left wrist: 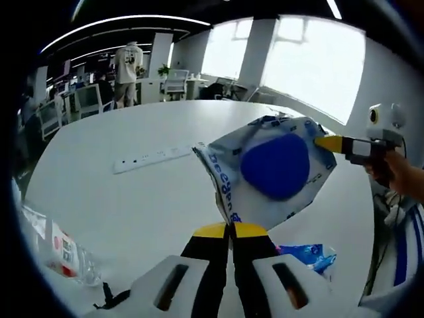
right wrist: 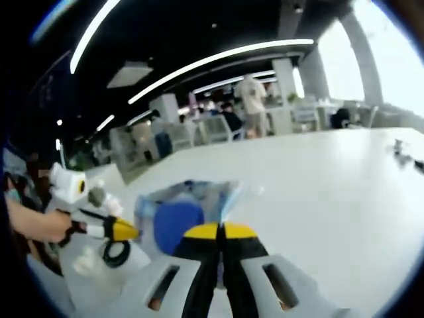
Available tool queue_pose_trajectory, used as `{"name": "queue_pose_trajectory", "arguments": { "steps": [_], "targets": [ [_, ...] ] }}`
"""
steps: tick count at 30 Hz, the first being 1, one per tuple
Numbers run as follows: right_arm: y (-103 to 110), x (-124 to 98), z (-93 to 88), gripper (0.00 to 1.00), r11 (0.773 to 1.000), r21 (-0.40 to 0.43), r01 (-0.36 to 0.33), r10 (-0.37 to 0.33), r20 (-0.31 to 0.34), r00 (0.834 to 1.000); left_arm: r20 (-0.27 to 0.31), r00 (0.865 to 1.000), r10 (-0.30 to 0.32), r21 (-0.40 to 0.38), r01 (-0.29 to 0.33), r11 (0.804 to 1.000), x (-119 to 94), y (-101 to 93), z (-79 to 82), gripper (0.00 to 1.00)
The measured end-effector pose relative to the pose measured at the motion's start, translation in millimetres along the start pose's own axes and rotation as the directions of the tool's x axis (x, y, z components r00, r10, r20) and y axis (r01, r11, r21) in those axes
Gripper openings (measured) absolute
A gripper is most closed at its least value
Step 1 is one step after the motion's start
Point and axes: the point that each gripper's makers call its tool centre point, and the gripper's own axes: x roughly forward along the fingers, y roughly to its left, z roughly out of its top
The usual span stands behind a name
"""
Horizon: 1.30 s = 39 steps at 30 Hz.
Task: Arrange the tabletop items into an orderly group along one side of the table until the central work area is clear of visible clutter.
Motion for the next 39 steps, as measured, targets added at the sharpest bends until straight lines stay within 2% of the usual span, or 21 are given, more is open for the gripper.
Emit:
{"name": "queue_pose_trajectory", "arguments": {
  "steps": [3,7,12,22,27,34,39],
  "targets": [
    [-5,17,-10.4,0.00,1.000,0.010,-0.010,0.010,-0.026,1.000,-0.037,0.999,0.022,-0.023,-0.023,0.999,9,10.9,-6.5,0.00],
    [-13,36,-24.2,0.00,1.000,0.008,-0.023,0.023,-0.065,0.998,-0.086,0.996,0.031,-0.010,-0.032,0.999,18,17.7,-17.0,0.00],
    [-20,50,-42.0,0.00,0.999,0.029,-0.027,0.030,-0.108,0.994,-0.128,0.990,0.051,-0.052,-0.058,0.997,25,25.3,-24.8,0.00],
    [-15,75,-67.7,0.00,0.997,0.054,-0.054,0.062,-0.168,0.984,-0.198,0.975,0.099,-0.082,-0.117,0.990,28,45.3,-42.5,0.00],
    [-10,83,-74.0,0.00,0.996,0.065,-0.061,0.072,-0.179,0.981,-0.235,0.966,0.106,-0.090,-0.130,0.987,29,52.8,-53.3,0.00],
    [-12,87,-81.3,0.00,0.995,0.083,-0.046,0.062,-0.202,0.978,-0.241,0.963,0.122,-0.107,-0.151,0.983,30,57.5,-53.7,0.00],
    [-10,91,-87.5,0.00,0.996,0.071,-0.050,0.065,-0.222,0.973,-0.258,0.955,0.149,-0.097,-0.179,0.979,27,61.2,-54.8,0.00]
  ]
}}
